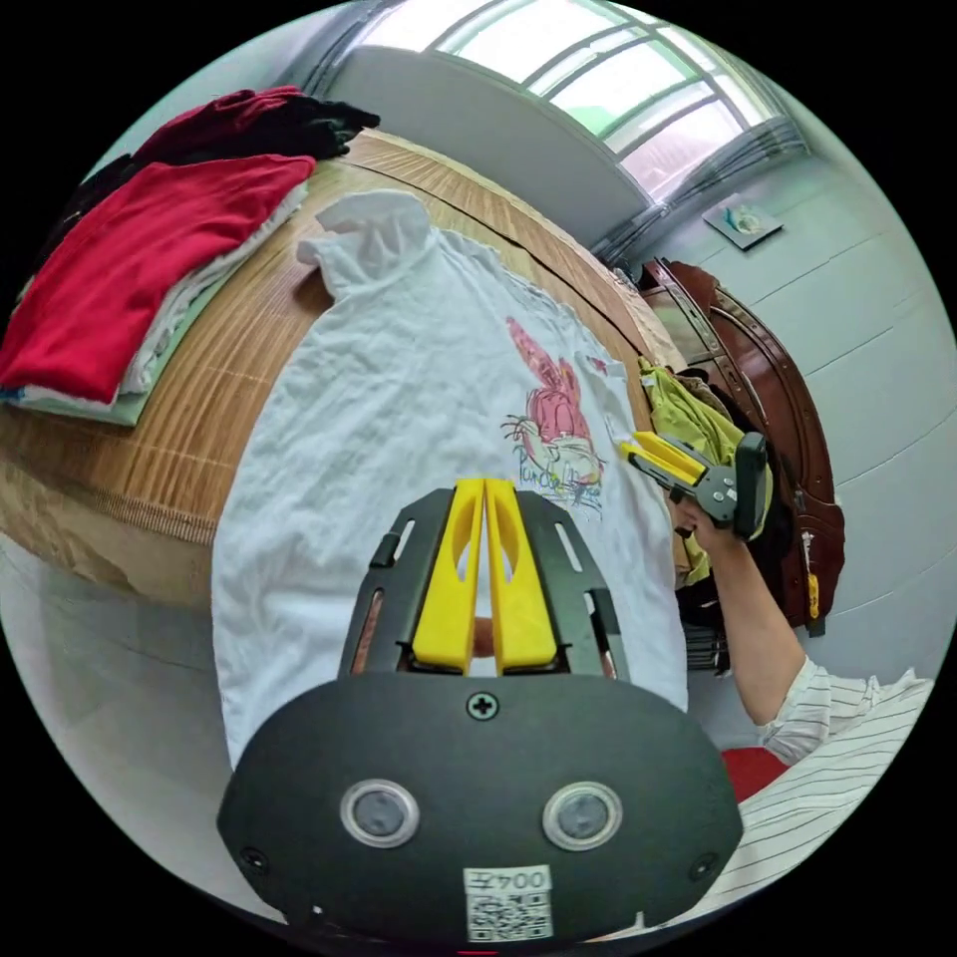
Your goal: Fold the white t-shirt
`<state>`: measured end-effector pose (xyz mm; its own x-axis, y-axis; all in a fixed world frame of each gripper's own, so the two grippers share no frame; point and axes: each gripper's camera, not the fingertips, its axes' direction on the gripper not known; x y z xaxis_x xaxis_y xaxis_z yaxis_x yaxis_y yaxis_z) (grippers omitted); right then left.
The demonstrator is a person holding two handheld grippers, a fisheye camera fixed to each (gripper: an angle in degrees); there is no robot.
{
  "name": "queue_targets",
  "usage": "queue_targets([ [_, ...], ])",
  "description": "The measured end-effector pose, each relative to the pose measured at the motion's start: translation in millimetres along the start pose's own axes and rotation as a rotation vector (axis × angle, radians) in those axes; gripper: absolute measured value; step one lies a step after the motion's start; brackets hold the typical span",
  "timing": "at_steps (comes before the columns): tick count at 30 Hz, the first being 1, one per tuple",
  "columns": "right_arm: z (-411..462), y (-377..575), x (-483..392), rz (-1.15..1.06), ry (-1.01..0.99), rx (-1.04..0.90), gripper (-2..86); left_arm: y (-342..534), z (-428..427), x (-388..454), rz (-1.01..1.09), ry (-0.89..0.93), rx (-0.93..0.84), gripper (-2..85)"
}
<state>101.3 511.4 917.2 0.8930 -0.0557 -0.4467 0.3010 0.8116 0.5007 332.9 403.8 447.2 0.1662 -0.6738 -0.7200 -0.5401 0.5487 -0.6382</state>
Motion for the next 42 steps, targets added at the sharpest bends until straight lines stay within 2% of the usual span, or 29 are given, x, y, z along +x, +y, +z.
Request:
queue_targets([
  [2,12.3,-11.7,-21.3,-0.039,0.012,-0.035,7.2,7.7,-16.4,-6.2,-0.013,0.030,0.059,0.2],
  [10,43.5,-26.1,-29.8,0.044,0.009,-0.075,2.3,27.0,-28.3,-24.6,-0.037,0.051,0.017,0.2],
  [14,39.0,-16.8,-34.3,0.041,0.026,-0.016,2.8,35.3,-35.3,-36.5,-0.085,0.070,0.008,0.2],
  [19,61.8,-5.3,-46.9,-0.026,0.028,-0.071,4.5,42.9,-40.3,-37.9,-0.096,0.070,-0.004,0.2],
  [21,55.9,-1.1,-32.9,0.053,0.035,-0.026,3.1,47.1,-43.2,-34.5,-0.084,0.064,-0.005,0.2],
  [24,46.8,15.8,20.2,0.376,-0.055,0.050,0.1,51.7,-47.1,-28.7,-0.065,0.052,-0.002,0.2],
  [26,64.1,36.7,59.7,0.574,-0.253,-0.071,-0.5,53.8,-49.0,-24.7,-0.056,0.042,-0.001,0.2],
  [28,72.6,51.9,70.9,0.632,-0.415,-0.209,-0.6,55.1,-51.0,-18.3,-0.037,0.028,-0.003,0.2],
  [30,71.5,62.6,62.1,0.583,-0.465,-0.312,-0.5,55.7,-55.7,-2.9,0.019,-0.006,0.007,0.3],
  [34,69.5,73.0,35.9,0.436,-0.378,-0.427,-0.7,53.3,-56.6,26.2,0.128,-0.113,0.006,0.5],
  [36,83.7,72.0,28.3,0.385,-0.363,-0.515,-0.7,47.8,-53.3,48.9,0.230,-0.223,-0.005,0.7],
  [40,97.8,67.1,10.6,0.262,-0.237,-0.537,-0.8,44.2,-38.5,68.5,0.327,-0.372,-0.018,0.8],
  [42,99.6,69.2,0.7,0.193,-0.175,-0.518,-0.7,36.8,-21.0,69.3,0.331,-0.400,-0.104,0.8],
])
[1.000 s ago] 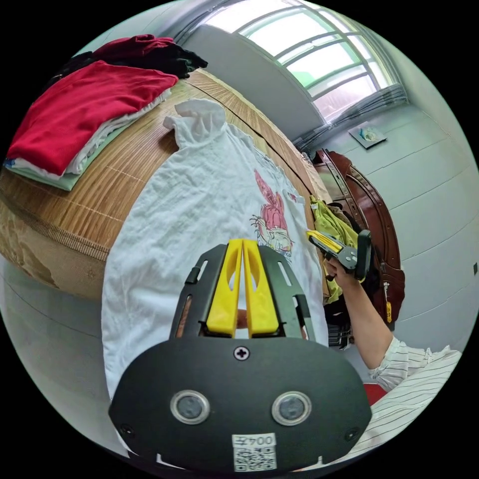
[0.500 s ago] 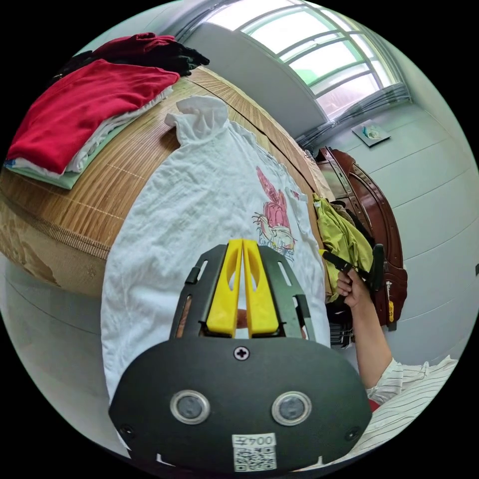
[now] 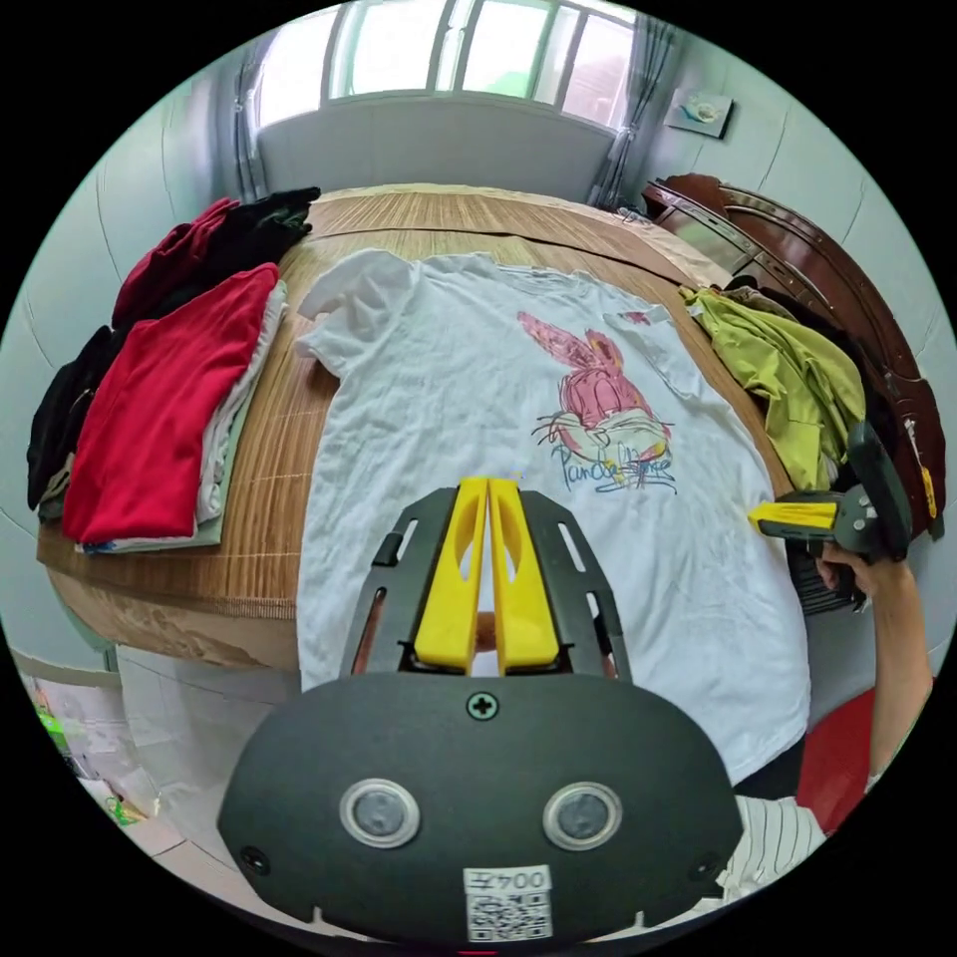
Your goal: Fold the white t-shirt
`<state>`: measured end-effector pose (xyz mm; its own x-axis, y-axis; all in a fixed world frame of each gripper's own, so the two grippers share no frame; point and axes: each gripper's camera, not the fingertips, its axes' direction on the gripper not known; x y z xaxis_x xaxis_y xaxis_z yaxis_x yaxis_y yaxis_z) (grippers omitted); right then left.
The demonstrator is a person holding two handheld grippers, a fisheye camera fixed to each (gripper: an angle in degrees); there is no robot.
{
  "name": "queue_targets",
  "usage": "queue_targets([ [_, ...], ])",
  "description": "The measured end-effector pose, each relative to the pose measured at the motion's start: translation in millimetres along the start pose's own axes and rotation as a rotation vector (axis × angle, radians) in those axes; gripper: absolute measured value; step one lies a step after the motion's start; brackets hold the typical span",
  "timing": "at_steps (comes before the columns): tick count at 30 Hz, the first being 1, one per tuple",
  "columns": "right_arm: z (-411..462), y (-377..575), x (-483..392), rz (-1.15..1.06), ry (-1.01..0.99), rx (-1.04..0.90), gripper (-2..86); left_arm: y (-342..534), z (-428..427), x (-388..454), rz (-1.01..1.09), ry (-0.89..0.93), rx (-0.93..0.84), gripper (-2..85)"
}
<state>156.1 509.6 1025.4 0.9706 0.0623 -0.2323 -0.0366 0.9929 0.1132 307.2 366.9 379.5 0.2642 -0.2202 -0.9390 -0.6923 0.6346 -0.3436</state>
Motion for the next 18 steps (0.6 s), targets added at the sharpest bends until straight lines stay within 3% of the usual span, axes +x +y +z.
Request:
queue_targets([
  [6,2.6,11.8,13.4,-0.044,0.045,0.062,-0.7,-20.9,32.8,-2.8,-0.034,0.051,-0.168,0.7],
  [11,-39.2,-4.4,97.9,0.178,-0.129,0.219,-0.8,-26.0,38.5,-7.2,-0.071,0.099,-0.175,0.6],
  [18,-33.6,-57.9,164.5,0.351,-0.125,0.307,-0.8,-32.8,43.5,-5.0,-0.036,0.116,-0.178,0.5],
])
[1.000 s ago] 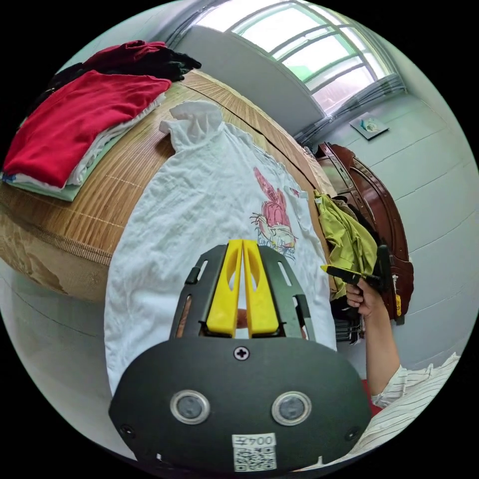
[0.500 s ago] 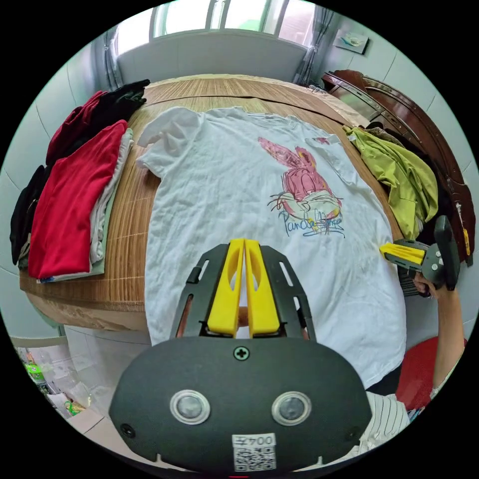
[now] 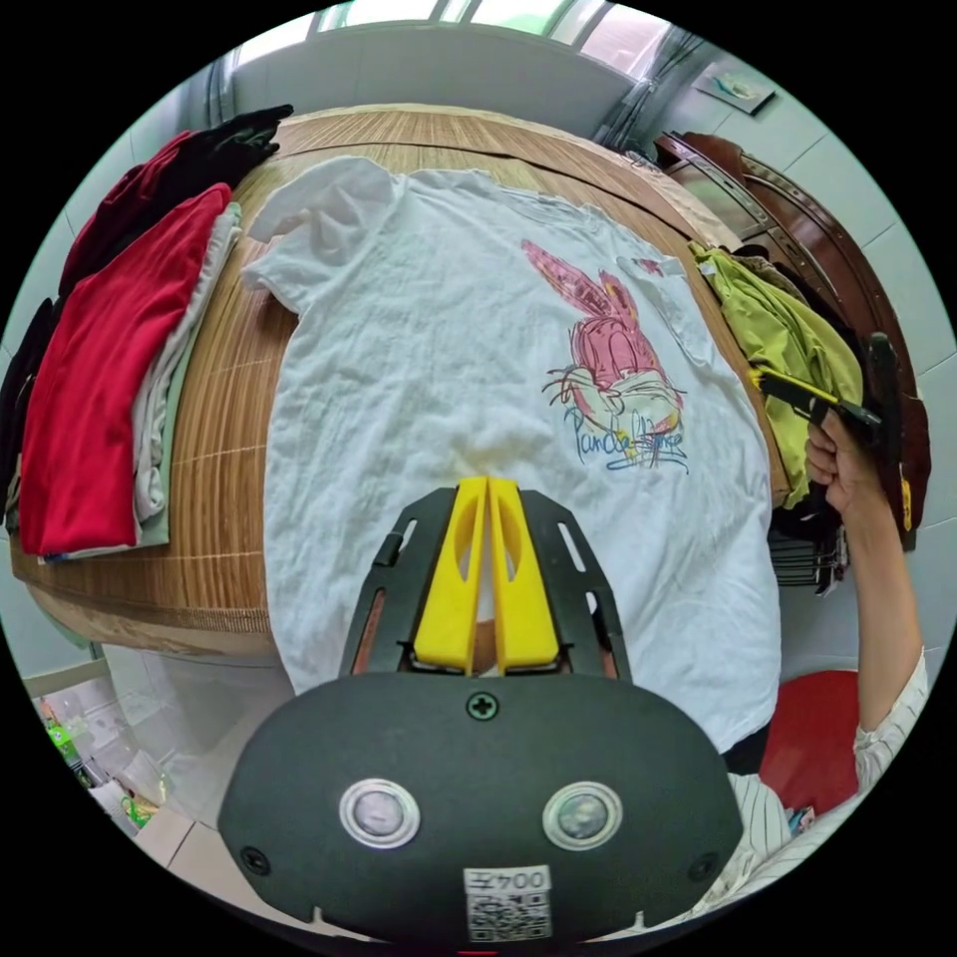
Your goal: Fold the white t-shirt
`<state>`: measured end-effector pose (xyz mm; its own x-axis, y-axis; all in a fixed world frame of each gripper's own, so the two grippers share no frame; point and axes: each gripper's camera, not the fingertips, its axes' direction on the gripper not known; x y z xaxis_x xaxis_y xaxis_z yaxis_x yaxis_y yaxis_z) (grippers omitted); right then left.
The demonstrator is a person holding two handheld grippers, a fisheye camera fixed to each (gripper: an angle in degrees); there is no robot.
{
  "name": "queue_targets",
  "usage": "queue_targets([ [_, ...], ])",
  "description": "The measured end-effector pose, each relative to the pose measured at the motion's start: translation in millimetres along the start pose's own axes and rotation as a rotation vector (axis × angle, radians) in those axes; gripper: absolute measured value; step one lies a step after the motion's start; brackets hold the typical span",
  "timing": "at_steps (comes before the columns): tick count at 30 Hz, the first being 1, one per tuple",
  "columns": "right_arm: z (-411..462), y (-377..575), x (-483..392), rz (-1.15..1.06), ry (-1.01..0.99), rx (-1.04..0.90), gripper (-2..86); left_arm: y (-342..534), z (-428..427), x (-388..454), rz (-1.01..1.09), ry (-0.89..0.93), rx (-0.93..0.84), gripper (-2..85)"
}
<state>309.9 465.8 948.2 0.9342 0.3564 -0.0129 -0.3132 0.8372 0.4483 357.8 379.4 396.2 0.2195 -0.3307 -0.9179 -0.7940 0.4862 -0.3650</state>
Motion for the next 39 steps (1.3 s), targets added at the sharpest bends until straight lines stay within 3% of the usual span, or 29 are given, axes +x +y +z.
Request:
queue_targets([
  [7,51.3,-12.0,13.5,0.001,-0.038,-0.043,-0.8,1.8,3.5,5.1,0.025,-0.036,0.032,0.5],
  [16,25.3,8.4,13.1,-0.051,-0.082,0.136,-0.8,10.4,9.2,-17.6,0.035,0.046,0.085,0.7],
  [21,48.3,14.2,-20.2,-0.153,-0.010,0.070,-0.8,16.6,12.1,-23.2,0.018,0.037,0.111,0.5],
  [25,27.6,27.2,-17.1,-0.106,-0.039,0.152,-0.8,20.4,13.7,-29.2,0.016,0.035,0.122,0.5],
  [28,49.6,35.4,-24.5,-0.142,-0.033,0.029,-0.7,21.4,15.1,-35.8,0.015,0.041,0.118,0.4],
  [30,39.0,43.8,-26.6,-0.112,-0.009,0.072,-0.7,23.4,16.3,-42.3,0.013,0.052,0.120,0.3],
  [35,2.4,99.8,-43.3,0.016,-0.225,0.152,-0.7,31.2,19.3,-62.6,-0.016,0.107,0.137,0.2],
  [39,6.1,149.8,-82.2,-0.011,-0.223,0.111,-0.6,35.6,18.0,-88.2,-0.065,0.186,0.120,0.2],
])
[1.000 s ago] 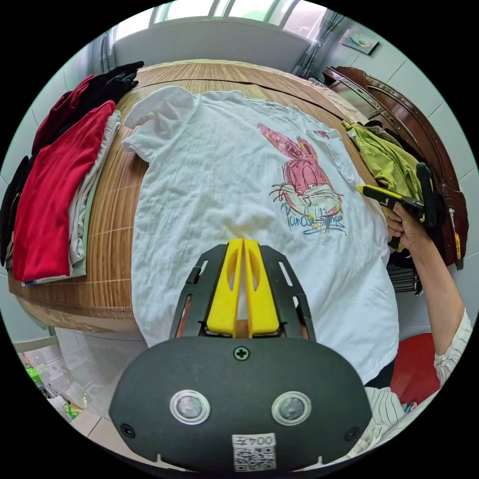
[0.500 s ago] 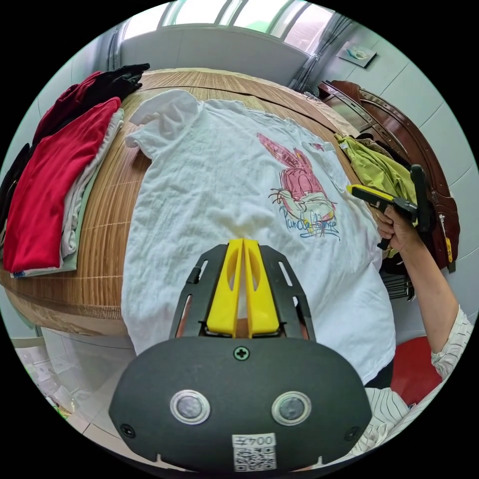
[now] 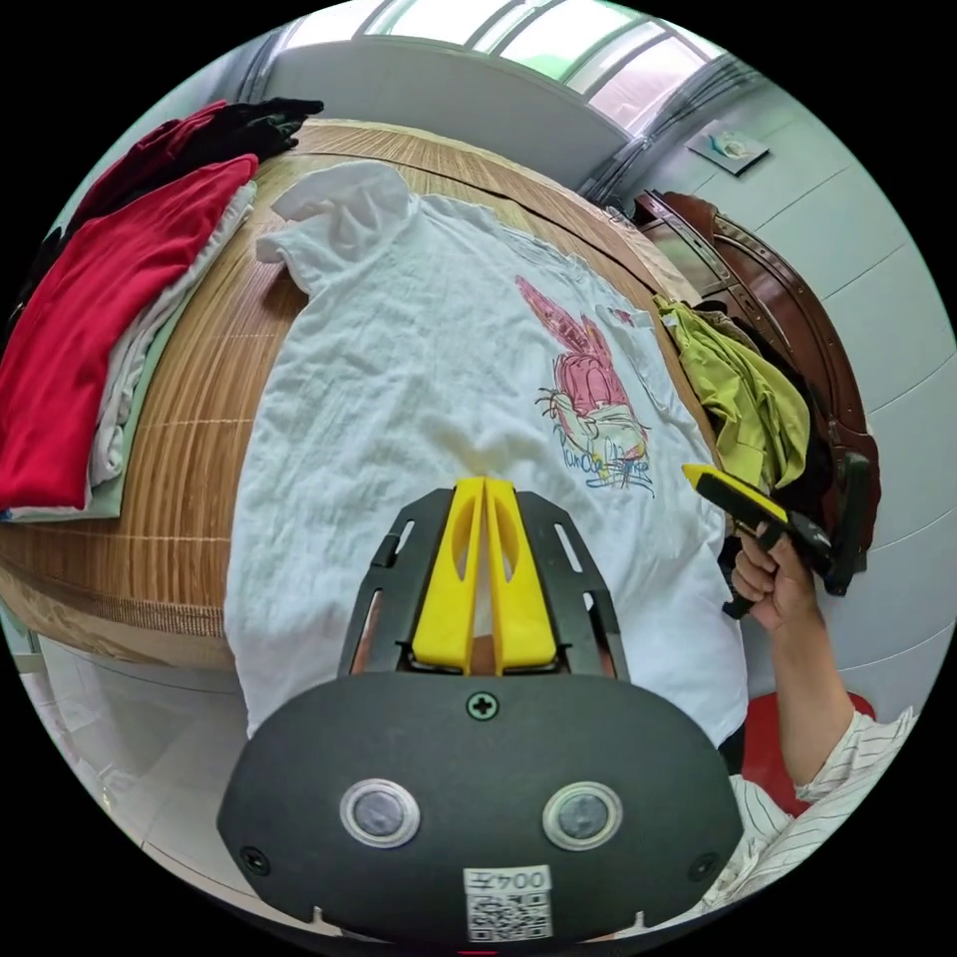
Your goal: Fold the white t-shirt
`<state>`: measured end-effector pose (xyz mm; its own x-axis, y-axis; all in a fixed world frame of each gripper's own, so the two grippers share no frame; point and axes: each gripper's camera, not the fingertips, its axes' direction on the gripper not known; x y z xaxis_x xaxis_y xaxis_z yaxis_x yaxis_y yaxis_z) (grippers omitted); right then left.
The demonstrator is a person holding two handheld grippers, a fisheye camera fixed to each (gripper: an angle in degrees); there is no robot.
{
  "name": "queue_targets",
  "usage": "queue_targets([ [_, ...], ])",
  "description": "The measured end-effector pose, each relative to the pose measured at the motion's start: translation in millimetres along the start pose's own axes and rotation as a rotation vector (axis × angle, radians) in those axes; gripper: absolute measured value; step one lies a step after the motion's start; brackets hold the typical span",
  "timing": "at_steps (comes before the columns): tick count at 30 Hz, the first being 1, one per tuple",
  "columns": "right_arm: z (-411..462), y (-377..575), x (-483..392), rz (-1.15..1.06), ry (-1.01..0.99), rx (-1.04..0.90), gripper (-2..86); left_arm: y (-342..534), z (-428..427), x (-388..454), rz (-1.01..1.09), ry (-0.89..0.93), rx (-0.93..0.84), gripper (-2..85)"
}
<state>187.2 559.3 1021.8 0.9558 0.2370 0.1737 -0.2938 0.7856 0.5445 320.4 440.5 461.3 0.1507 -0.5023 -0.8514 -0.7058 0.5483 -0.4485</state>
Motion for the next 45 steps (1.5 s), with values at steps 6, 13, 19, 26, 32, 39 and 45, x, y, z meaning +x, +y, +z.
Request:
queue_targets([
  [6,-23.5,67.5,-28.9,0.122,-0.136,0.065,-0.7,1.9,-67.5,-48.5,-0.206,0.030,0.345,0.1],
  [13,-14.2,80.6,-98.3,-0.002,-0.138,0.064,0.1,-25.7,-42.8,-101.7,-0.384,0.121,0.374,0.2],
  [19,10.1,13.8,-189.5,-0.282,-0.057,0.083,4.6,-22.7,-31.8,-114.4,-0.388,-0.007,0.456,0.2],
  [26,102.6,-99.1,-357.4,-0.674,-0.023,-0.047,7.1,-10.4,-4.3,-134.3,-0.531,0.153,0.407,0.2],
  [32,223.2,-79.5,-483.4,-1.005,0.338,-0.231,9.7,-14.0,3.1,-162.7,-0.565,0.273,0.371,0.2],
  [39,303.6,-48.8,-510.6,-1.171,0.628,-0.369,6.9,-9.8,9.1,-169.4,-0.560,0.275,0.352,0.2],
  [45,256.7,-89.9,-422.3,-0.824,0.427,-0.231,0.4,-2.6,-2.4,-175.6,-0.574,0.243,0.411,0.1],
])
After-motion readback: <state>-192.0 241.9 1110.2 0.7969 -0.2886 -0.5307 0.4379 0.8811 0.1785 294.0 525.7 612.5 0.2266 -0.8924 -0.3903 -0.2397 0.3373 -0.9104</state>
